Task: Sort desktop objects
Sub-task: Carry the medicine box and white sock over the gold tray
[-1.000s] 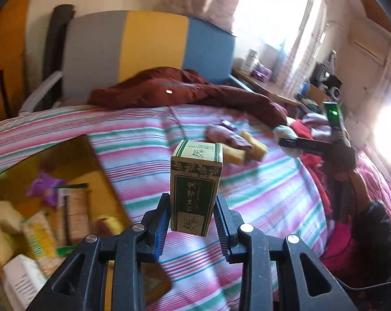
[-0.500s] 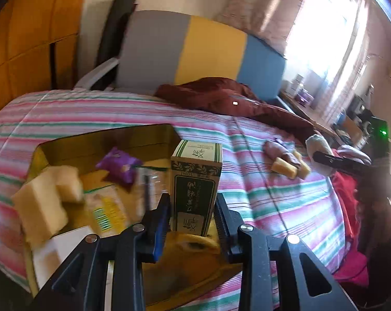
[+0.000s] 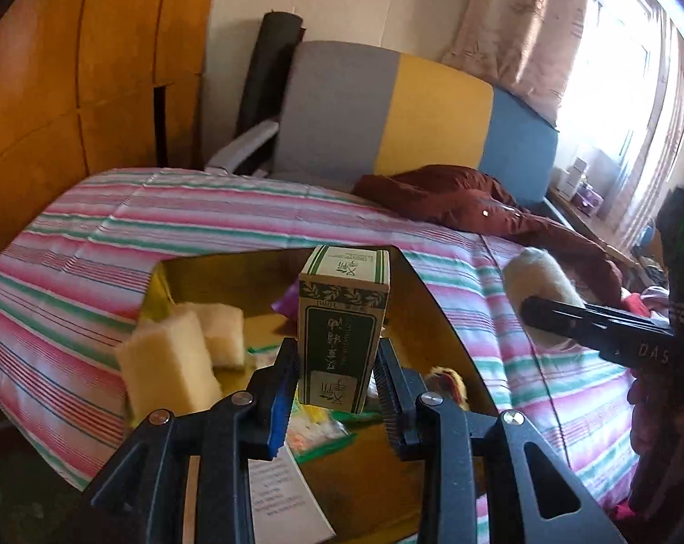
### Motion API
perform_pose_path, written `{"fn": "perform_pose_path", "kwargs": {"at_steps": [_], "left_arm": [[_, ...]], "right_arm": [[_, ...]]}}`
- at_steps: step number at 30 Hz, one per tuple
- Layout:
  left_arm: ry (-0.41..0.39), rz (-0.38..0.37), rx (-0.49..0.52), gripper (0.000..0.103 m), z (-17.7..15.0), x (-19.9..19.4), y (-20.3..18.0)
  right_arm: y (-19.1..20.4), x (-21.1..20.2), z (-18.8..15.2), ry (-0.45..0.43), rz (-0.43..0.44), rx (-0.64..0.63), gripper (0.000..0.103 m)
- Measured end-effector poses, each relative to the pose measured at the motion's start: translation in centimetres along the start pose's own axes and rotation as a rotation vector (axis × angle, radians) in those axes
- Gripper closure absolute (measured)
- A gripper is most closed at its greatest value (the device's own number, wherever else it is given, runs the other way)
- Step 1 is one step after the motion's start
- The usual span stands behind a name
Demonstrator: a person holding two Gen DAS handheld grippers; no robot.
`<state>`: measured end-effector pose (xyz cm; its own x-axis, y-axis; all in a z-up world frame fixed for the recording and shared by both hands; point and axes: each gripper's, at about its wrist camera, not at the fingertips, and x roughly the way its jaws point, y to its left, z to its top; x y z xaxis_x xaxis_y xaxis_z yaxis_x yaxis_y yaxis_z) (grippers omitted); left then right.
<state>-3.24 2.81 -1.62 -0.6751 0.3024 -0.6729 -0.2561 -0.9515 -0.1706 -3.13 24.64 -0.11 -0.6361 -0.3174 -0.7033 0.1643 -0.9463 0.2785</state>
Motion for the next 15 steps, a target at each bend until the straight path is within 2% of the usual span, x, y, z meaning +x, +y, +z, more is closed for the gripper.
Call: {"fn": "perform_pose_path", "kwargs": {"at_steps": [7, 15], "left_arm": [[-0.030, 0.033, -0.029, 0.070, 1.1, 0.1, 1.0], [-0.043, 0.053, -0.051, 0.070, 1.5, 0.1, 2.0]], "right_arm": [[3.8, 3.6, 2.5, 0.028, 0.016, -0.048, 0.048], [4.7, 5.8, 3.7, 0.058, 0.007, -0.048, 0.048]]}}
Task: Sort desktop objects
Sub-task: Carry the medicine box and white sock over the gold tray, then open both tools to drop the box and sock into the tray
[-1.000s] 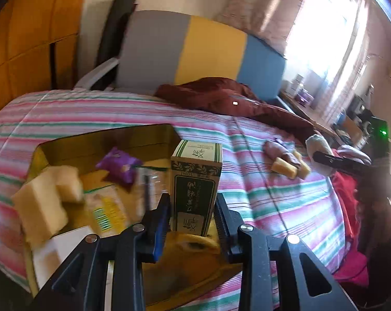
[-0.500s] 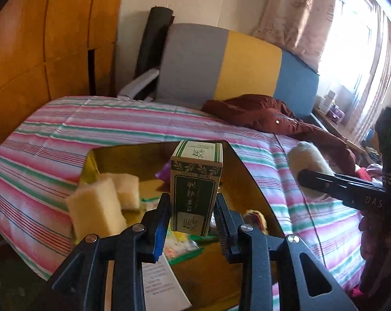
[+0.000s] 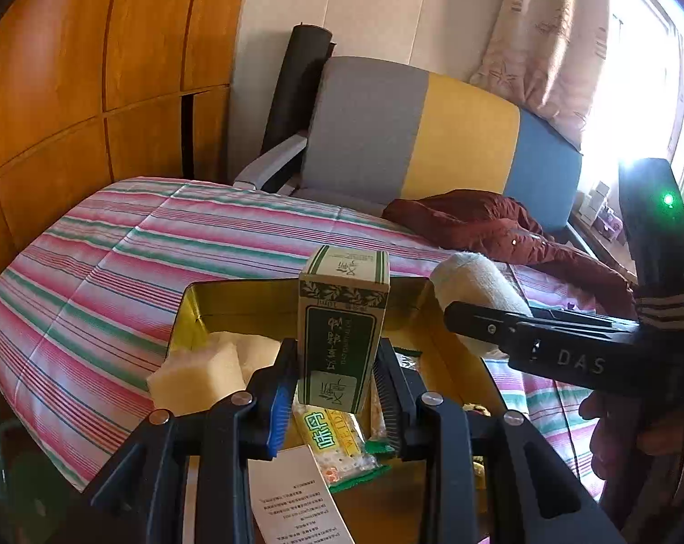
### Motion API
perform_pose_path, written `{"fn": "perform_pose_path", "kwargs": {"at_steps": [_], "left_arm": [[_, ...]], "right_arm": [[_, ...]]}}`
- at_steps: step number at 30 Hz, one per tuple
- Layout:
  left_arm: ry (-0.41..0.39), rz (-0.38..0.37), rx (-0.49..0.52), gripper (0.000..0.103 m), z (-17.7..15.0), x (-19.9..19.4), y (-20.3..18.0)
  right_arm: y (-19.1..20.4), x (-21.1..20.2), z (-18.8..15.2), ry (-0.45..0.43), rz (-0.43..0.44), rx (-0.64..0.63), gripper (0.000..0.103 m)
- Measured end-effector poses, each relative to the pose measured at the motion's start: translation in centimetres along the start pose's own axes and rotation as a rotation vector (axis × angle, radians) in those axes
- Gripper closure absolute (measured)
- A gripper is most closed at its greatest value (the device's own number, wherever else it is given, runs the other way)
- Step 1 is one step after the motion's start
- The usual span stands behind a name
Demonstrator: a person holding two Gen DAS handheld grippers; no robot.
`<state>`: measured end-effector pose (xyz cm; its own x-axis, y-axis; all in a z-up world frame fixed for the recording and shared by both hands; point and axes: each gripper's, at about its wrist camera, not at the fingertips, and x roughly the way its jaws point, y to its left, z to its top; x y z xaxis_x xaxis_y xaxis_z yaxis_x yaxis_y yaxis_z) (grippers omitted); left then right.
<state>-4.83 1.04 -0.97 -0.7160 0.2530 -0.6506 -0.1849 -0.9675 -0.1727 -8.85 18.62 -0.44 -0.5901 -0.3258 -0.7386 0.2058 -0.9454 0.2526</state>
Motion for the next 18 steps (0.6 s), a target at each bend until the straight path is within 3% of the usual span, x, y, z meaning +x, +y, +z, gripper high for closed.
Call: {"fn": "perform_pose_path", "kwargs": {"at_steps": [8, 10, 18], "left_arm": [[0.005, 0.035, -0.015, 0.069, 0.1, 0.7, 0.5], [0.007, 0.042, -0.019, 0.062, 0.1, 0.8, 0.4], [-0.009, 0.054, -0.019, 0.052, 0.0, 0.2, 0.4]], "right_arm": [[0.2, 1.4, 0.6, 0.006, -0.004, 0.012, 0.046], [0.3, 1.5, 0.8, 0.006, -0.005, 0.013, 0.046], [-0.2, 1.1, -0.3, 0.006, -0.008, 0.033, 0.040]]}}
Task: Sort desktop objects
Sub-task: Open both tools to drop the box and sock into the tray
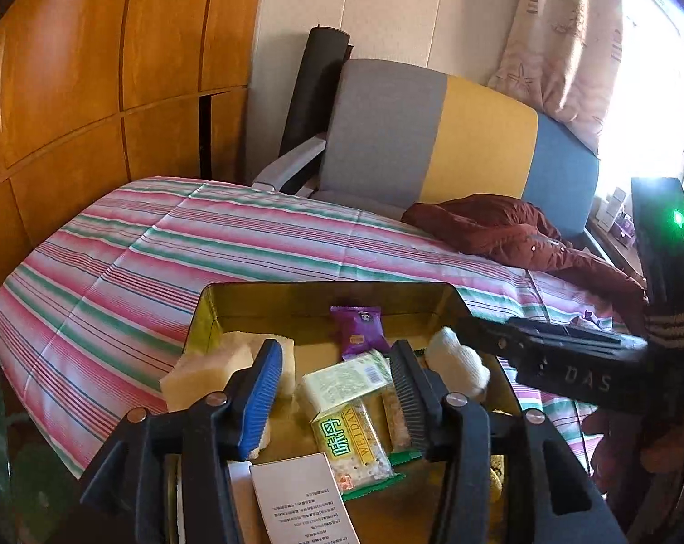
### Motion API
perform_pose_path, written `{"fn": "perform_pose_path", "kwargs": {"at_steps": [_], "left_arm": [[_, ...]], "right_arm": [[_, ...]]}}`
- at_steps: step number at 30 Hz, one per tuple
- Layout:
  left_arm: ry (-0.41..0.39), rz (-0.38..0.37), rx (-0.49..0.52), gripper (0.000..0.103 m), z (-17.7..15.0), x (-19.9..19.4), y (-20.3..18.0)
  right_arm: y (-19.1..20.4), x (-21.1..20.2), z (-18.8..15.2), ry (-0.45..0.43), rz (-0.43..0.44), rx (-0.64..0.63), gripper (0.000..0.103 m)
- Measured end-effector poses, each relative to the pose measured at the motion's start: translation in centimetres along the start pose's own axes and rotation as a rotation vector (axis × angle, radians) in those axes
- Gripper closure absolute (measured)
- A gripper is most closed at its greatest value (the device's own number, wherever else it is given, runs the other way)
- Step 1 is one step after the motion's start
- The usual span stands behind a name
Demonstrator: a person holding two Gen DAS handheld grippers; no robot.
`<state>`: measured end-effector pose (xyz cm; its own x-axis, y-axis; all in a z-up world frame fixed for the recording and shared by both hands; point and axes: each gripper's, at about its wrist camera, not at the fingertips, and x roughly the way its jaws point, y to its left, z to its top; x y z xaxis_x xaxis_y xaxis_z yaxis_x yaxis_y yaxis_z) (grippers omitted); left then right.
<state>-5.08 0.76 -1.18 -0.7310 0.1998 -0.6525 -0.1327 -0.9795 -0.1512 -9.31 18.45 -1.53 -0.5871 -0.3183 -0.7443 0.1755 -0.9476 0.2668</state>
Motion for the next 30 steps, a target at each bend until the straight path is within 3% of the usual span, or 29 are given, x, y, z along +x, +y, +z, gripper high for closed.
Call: {"fn": "perform_pose_path", "kwargs": {"at_steps": [5, 30], "left_arm": [[0.007, 0.000, 0.002, 0.050, -0.3, -0.1, -0.3], [0.002, 0.053, 0.048, 0.045, -2.1, -2.4, -1.7]], "right_arm": [[-0.5, -0.7, -1.2, -0.006, -0.021, 0.011, 0.032], [-0.1, -3.9, -5.8, -0.085, -0.177, -0.044, 0.017]]}}
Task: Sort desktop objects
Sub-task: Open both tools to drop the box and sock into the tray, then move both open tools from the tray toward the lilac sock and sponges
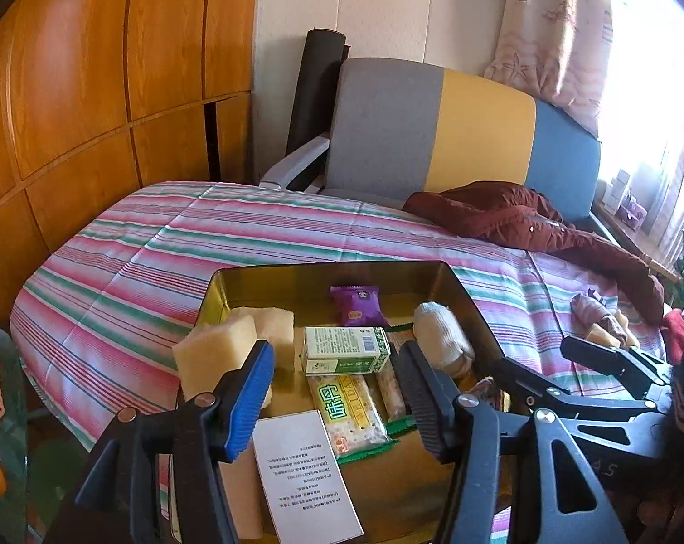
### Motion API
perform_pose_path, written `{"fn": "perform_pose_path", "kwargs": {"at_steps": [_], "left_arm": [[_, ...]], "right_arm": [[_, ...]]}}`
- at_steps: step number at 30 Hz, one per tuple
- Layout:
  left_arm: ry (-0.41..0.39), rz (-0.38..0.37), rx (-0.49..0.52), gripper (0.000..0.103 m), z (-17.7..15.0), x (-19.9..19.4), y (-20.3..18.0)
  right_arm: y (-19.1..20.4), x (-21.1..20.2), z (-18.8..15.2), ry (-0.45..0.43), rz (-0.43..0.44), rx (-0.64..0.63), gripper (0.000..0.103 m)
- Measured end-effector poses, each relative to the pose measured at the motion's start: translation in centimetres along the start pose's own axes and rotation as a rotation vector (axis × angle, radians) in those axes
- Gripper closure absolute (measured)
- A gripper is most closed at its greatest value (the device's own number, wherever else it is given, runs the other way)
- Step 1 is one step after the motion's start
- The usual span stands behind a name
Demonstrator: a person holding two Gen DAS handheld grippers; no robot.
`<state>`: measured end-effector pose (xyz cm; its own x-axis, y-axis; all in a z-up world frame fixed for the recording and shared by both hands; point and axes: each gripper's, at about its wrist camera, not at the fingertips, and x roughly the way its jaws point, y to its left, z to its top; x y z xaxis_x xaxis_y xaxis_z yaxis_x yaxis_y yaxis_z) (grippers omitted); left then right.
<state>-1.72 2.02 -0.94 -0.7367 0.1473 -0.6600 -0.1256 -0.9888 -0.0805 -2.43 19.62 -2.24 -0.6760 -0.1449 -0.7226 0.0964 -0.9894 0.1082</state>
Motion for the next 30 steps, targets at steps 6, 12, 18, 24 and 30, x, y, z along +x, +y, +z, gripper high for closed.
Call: {"fn": "perform_pose_path", "kwargs": {"at_steps": [6, 12, 18, 24, 30], "left_arm": [[0.014, -0.005, 0.022, 0.045, -0.4, 0.2, -1.0], [0.021, -0.020, 0.046, 0.045, -0.7, 0.2, -2.2], [0.027, -0.043, 0.069, 0.045, -0.8, 0.1, -3.6], [0.024, -0.070, 0.096, 0.044, -0.8, -0.1, -5.0], [0.023, -0.103, 0.137, 0.043, -0.5, -0.3, -6.9]], "right_arm": [[-0.6, -0.7, -0.6, -0.017, -0.036, 0.008, 0.012], [-1.7, -1.7, -1.1, -0.038, -0.080, 0.016, 0.001], [-3.2, -2.3, -1.6, -0.048, -0.123, 0.019, 0.001], [-4.9, -2.6, -1.8, -0.048, -0.138, 0.051, 0.001], [-7.4, -3.4, -1.8, -0.057, -0.180, 0.062, 0.001]]}}
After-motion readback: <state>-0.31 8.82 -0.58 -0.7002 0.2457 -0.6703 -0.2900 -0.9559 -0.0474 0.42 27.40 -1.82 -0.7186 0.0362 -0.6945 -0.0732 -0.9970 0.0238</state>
